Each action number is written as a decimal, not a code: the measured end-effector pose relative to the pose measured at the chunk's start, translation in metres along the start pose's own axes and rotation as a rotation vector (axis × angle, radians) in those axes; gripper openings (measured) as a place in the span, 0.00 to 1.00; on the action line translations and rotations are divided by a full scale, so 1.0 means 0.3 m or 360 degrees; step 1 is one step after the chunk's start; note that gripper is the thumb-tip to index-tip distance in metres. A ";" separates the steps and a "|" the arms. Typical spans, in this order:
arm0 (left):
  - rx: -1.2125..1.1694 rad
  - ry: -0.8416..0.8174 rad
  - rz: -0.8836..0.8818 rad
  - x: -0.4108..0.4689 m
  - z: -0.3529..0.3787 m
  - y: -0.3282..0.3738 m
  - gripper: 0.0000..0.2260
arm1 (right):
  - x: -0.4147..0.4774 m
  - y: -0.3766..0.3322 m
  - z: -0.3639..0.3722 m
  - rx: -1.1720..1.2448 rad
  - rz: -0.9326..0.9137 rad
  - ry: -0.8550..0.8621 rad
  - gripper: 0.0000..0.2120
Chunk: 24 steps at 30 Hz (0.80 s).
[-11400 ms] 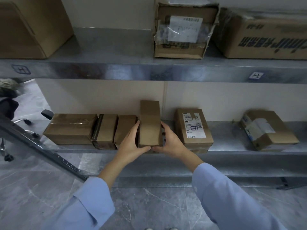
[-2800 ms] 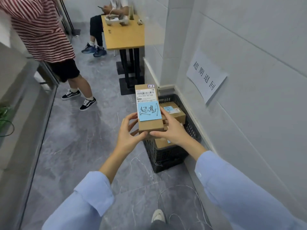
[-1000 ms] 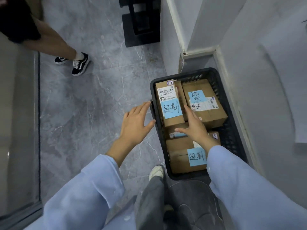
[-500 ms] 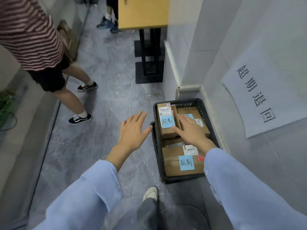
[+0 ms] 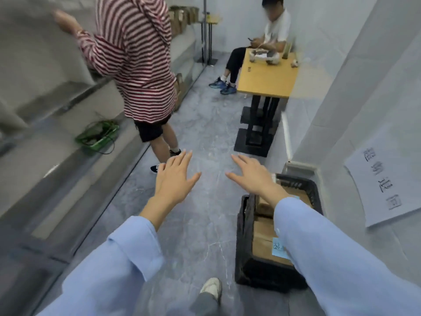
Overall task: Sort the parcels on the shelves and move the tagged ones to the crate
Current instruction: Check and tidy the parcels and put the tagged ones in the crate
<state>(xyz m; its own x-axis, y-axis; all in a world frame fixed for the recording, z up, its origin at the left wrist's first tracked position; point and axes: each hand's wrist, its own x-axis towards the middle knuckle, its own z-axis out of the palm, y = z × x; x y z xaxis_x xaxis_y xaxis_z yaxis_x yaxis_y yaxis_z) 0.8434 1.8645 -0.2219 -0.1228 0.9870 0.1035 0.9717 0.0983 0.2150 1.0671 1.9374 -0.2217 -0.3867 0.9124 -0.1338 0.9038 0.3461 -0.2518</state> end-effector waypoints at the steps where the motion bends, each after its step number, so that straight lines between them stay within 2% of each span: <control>1: 0.0000 0.0039 -0.0077 -0.044 -0.043 -0.062 0.31 | 0.014 -0.085 -0.005 -0.0013 -0.0093 -0.0009 0.34; 11: 0.0193 0.0355 -0.0936 -0.686 -0.433 -0.681 0.31 | -0.021 -1.085 0.076 -0.0120 -0.1148 -0.0209 0.35; 19: 0.0264 0.0579 -0.1574 -1.381 -0.639 -1.017 0.31 | -0.349 -1.828 0.217 -0.0218 -0.1811 -0.0376 0.35; 24: 0.0346 0.0685 -0.1912 -1.813 -0.770 -1.195 0.31 | -0.625 -2.256 0.321 -0.0182 -0.2095 -0.0377 0.35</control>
<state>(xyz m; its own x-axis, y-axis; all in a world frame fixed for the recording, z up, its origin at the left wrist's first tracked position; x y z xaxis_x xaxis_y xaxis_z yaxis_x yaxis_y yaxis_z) 0.5150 1.2630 -0.1310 -0.9515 0.1508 0.2681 0.2161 0.9480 0.2337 0.5102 1.5109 -0.1185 -0.9859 -0.1663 -0.0204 -0.1566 0.9577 -0.2413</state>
